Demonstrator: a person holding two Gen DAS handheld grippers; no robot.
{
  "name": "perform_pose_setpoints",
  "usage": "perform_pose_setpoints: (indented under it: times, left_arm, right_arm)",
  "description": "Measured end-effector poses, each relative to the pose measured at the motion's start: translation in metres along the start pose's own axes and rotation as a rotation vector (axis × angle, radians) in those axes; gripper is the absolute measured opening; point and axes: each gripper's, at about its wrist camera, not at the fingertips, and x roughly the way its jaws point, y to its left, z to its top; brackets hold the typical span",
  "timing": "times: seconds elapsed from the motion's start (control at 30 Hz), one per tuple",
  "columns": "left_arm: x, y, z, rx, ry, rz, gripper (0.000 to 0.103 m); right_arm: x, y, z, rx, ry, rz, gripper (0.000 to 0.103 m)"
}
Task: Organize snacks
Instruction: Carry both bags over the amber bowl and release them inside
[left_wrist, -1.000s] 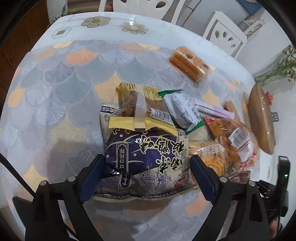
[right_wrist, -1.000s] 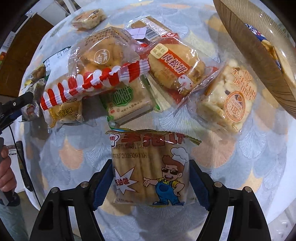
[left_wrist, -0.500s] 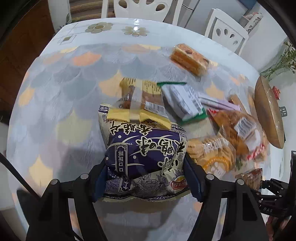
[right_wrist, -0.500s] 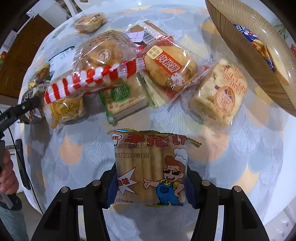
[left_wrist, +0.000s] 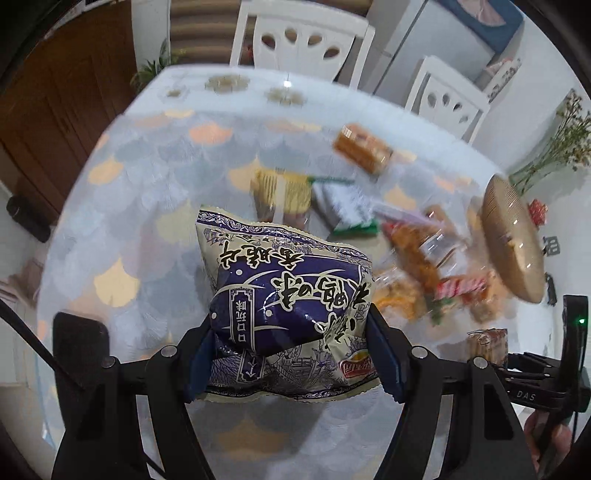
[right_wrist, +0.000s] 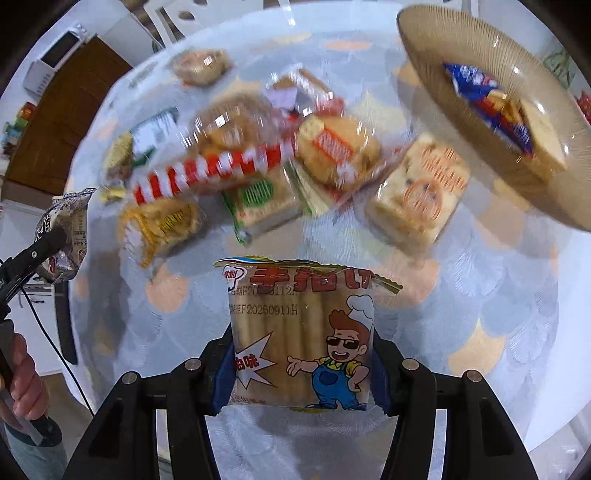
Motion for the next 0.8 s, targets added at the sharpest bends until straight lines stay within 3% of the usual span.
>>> perform_pose_setpoints:
  times: [0.27, 0.5, 0.8]
  left_arm:
    - [-0.042, -0.052, 0.016, 0.062, -0.121, -0.040, 0.070]
    - [-0.071, -0.127, 0.052, 0.153, -0.200, -0.092, 0.070]
    - [-0.053, -0.231, 0.070, 0.282, -0.168, -0.168, 0.070]
  right_arm:
    - [-0.051, -0.019, 0.010, -0.008, -0.112, 0.008, 0.057]
    - [-0.094, -0.065, 0.023, 0.059, -0.195, 0.006, 0.057]
    - [-0.145, -0.162, 0.034, 0.271, -0.267, -0.046, 0.057]
